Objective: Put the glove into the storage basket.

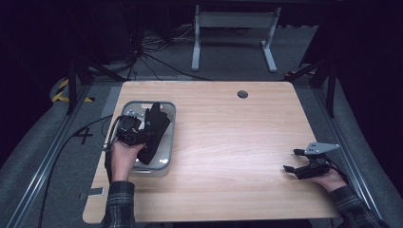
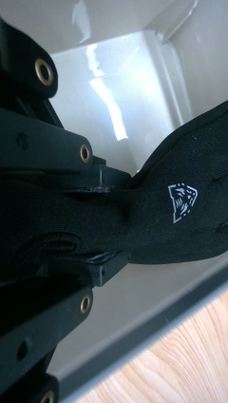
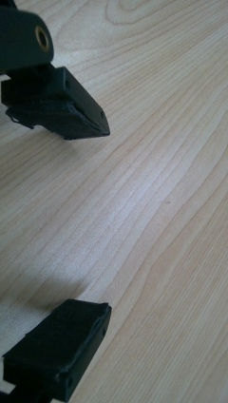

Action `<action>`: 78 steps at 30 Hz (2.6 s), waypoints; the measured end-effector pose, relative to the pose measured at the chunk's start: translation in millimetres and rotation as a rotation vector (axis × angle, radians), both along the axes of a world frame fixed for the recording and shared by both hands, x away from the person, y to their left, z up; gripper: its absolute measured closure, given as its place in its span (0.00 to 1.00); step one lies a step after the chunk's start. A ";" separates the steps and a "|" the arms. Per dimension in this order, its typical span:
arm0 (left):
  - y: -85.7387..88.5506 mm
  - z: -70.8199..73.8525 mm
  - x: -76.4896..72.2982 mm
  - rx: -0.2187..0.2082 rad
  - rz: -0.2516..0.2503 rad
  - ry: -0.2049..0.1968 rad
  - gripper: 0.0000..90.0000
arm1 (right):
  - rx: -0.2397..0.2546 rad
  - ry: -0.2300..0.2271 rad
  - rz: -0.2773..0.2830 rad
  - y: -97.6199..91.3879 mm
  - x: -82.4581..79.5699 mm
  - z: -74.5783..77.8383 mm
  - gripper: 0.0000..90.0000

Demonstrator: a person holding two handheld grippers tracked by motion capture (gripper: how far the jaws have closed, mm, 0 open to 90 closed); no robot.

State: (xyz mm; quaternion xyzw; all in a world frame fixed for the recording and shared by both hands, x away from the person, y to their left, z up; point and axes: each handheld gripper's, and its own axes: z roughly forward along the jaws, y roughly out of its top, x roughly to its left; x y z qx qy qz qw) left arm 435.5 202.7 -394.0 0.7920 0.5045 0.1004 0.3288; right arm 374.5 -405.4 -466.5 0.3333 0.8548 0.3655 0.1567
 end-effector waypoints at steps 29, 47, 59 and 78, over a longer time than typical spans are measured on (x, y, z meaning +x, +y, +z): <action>0.9 -12.4 16.1 0.098 0.081 -0.007 0.21 | 0.000 0.000 0.000 0.0 0.0 0.0 0.15; -47.5 34.1 0.3 -0.001 -0.053 -0.104 0.18 | 0.000 0.000 0.000 0.0 0.0 0.0 0.15; -95.6 38.9 -10.8 -0.061 -0.156 -0.143 0.18 | 0.000 0.000 0.000 0.0 0.0 0.0 0.15; -177.1 12.5 -34.1 -0.061 -0.301 -0.153 0.16 | 0.000 0.000 0.001 0.0 0.0 0.0 0.15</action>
